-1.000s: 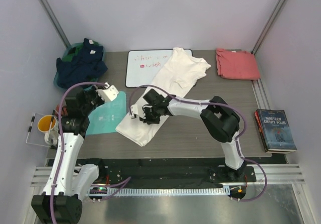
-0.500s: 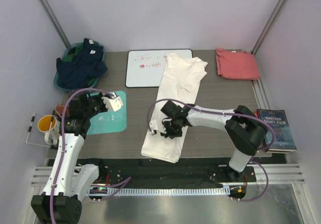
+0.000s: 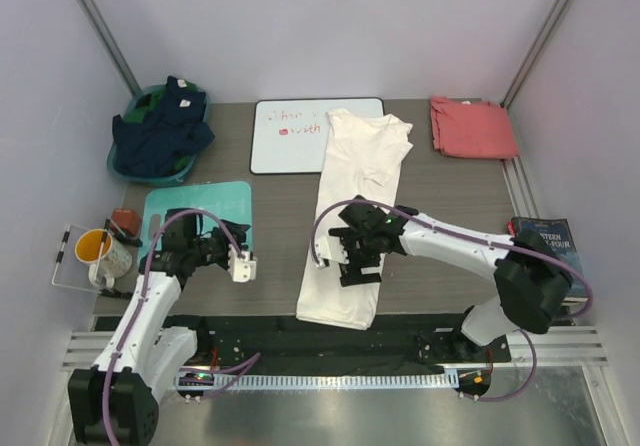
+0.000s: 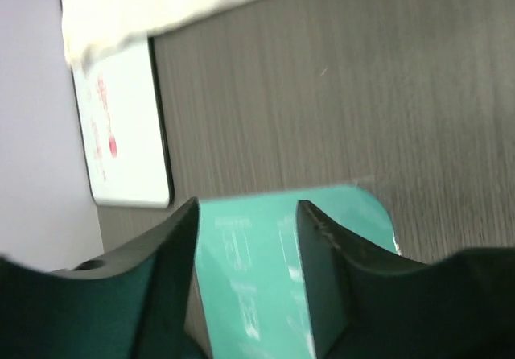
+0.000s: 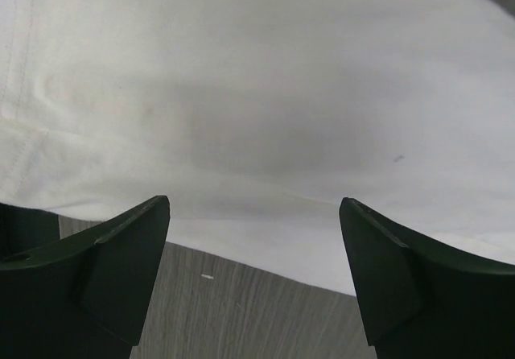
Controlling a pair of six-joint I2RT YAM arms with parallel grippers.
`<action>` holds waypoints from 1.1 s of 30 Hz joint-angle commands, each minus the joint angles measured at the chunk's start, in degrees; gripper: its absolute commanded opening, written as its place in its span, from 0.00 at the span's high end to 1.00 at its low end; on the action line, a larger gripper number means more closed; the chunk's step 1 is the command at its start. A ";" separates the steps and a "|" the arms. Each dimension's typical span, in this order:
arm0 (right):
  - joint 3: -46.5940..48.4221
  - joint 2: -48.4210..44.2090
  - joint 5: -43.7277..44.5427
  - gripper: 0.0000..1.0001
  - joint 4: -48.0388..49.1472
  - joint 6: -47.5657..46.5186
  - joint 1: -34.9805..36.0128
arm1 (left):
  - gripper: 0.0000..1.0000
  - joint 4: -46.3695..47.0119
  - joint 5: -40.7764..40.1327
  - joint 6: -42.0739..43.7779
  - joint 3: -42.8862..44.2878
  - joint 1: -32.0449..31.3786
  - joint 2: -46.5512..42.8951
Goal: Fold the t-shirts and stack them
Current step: Fold the tshirt
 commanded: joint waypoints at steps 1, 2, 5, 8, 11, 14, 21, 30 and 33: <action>-1.79 -7.95 -2.26 0.07 2.61 -7.36 -0.10 | 0.42 -0.22 15.12 17.01 -1.91 -1.48 4.12; -3.63 -11.01 -2.35 0.07 3.32 -9.13 -0.10 | 0.41 -0.30 17.05 19.39 -2.09 -2.26 5.61; -12.94 -18.82 -2.09 0.01 7.80 -15.62 0.07 | 0.41 -1.79 22.42 30.70 -2.44 -4.11 11.41; -21.74 -24.38 -2.96 0.00 11.67 -18.29 0.07 | 0.27 -3.90 24.97 42.48 -2.45 -6.83 17.47; -27.28 -29.93 -3.67 0.00 16.68 -14.52 0.68 | 0.24 -7.84 26.74 48.14 -1.22 -9.64 22.22; -29.75 -33.18 -3.84 0.00 16.69 -14.59 2.26 | 0.19 -14.51 27.35 57.54 0.89 -12.10 25.92; -34.84 -33.72 -4.02 0.05 17.92 -22.05 4.82 | 0.16 -12.26 25.95 57.65 2.30 -18.17 29.35; -36.09 -37.67 -8.59 0.16 10.63 -28.39 7.02 | 0.19 -6.99 24.28 57.65 1.16 -24.24 32.51; -34.69 -39.33 -9.73 0.16 5.54 -28.84 7.72 | 0.20 -5.49 23.84 57.48 0.11 -25.73 33.13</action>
